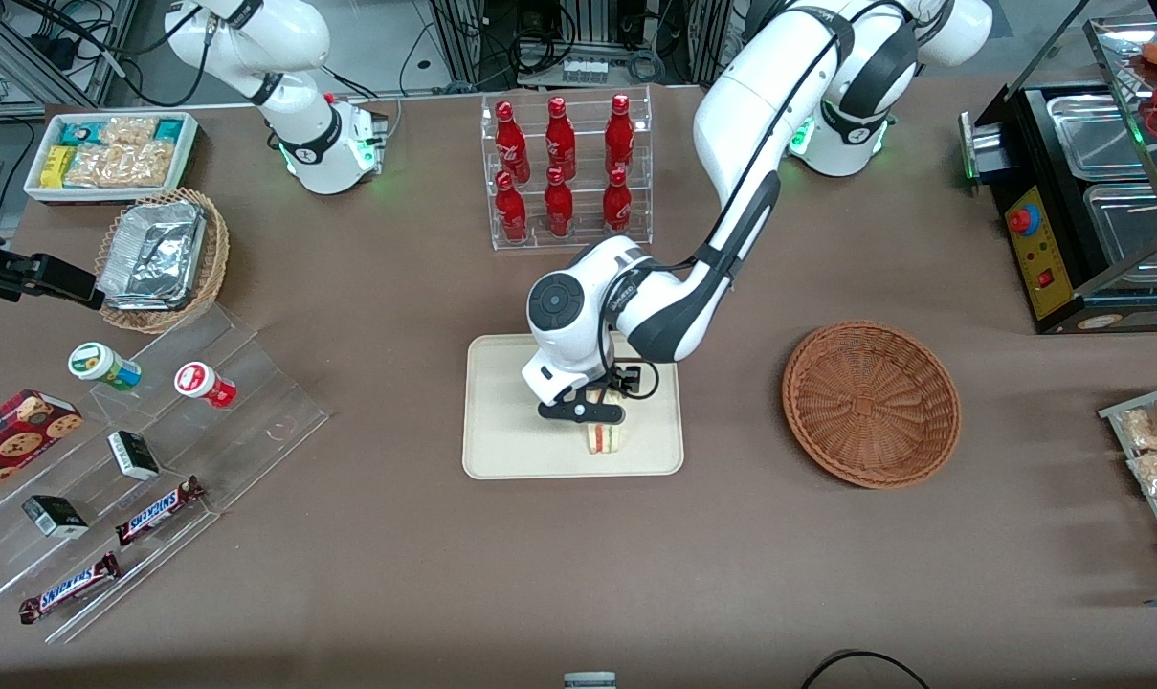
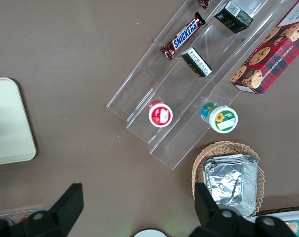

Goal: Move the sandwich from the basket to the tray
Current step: 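Lower the sandwich onto the tray and open the left gripper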

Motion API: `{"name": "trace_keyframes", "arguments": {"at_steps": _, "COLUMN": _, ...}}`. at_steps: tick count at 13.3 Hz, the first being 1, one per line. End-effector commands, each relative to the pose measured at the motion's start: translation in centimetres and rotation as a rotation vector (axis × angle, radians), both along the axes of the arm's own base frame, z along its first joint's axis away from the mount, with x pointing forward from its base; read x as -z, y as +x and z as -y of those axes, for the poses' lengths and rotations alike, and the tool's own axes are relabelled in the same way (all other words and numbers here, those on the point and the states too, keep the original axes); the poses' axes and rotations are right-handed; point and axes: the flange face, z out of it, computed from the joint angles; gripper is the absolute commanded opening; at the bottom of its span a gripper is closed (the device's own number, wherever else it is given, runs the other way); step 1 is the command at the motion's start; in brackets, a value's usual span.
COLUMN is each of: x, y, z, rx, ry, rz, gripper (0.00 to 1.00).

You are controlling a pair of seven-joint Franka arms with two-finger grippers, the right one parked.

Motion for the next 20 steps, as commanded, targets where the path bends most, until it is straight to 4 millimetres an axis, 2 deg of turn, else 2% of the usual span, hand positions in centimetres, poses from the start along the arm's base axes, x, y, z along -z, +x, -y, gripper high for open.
{"name": "trace_keyframes", "arguments": {"at_steps": 1, "x": -0.6, "y": 0.6, "z": 0.3, "rx": -0.009, "ry": 0.0, "rz": 0.033, "gripper": 1.0}}
{"name": "trace_keyframes", "arguments": {"at_steps": 4, "x": -1.6, "y": 0.9, "z": 0.0, "rx": -0.023, "ry": 0.001, "rz": 0.034, "gripper": 1.0}}
{"name": "trace_keyframes", "arguments": {"at_steps": 5, "x": -2.9, "y": 1.1, "z": -0.1, "rx": -0.022, "ry": -0.005, "rz": 0.048, "gripper": 1.0}}
{"name": "trace_keyframes", "arguments": {"at_steps": 6, "x": -3.2, "y": 1.3, "z": -0.2, "rx": -0.026, "ry": -0.007, "rz": 0.052, "gripper": 1.0}}
{"name": "trace_keyframes", "arguments": {"at_steps": 8, "x": -5.2, "y": 1.4, "z": -0.5, "rx": -0.031, "ry": -0.008, "rz": 0.062, "gripper": 1.0}}
{"name": "trace_keyframes", "arguments": {"at_steps": 12, "x": -10.4, "y": 2.7, "z": -3.1, "rx": -0.078, "ry": -0.008, "rz": 0.064, "gripper": 1.0}}
{"name": "trace_keyframes", "arguments": {"at_steps": 14, "x": -12.8, "y": 4.2, "z": -5.1, "rx": -0.112, "ry": -0.026, "rz": 0.079, "gripper": 1.0}}
{"name": "trace_keyframes", "arguments": {"at_steps": 16, "x": -15.5, "y": 6.4, "z": -8.3, "rx": -0.172, "ry": -0.059, "rz": 0.093, "gripper": 1.0}}
{"name": "trace_keyframes", "arguments": {"at_steps": 18, "x": -18.0, "y": 8.9, "z": -12.8, "rx": -0.228, "ry": -0.072, "rz": 0.11, "gripper": 1.0}}
{"name": "trace_keyframes", "arguments": {"at_steps": 20, "x": -19.6, "y": 9.8, "z": -15.8, "rx": -0.165, "ry": -0.076, "rz": 0.068, "gripper": 1.0}}
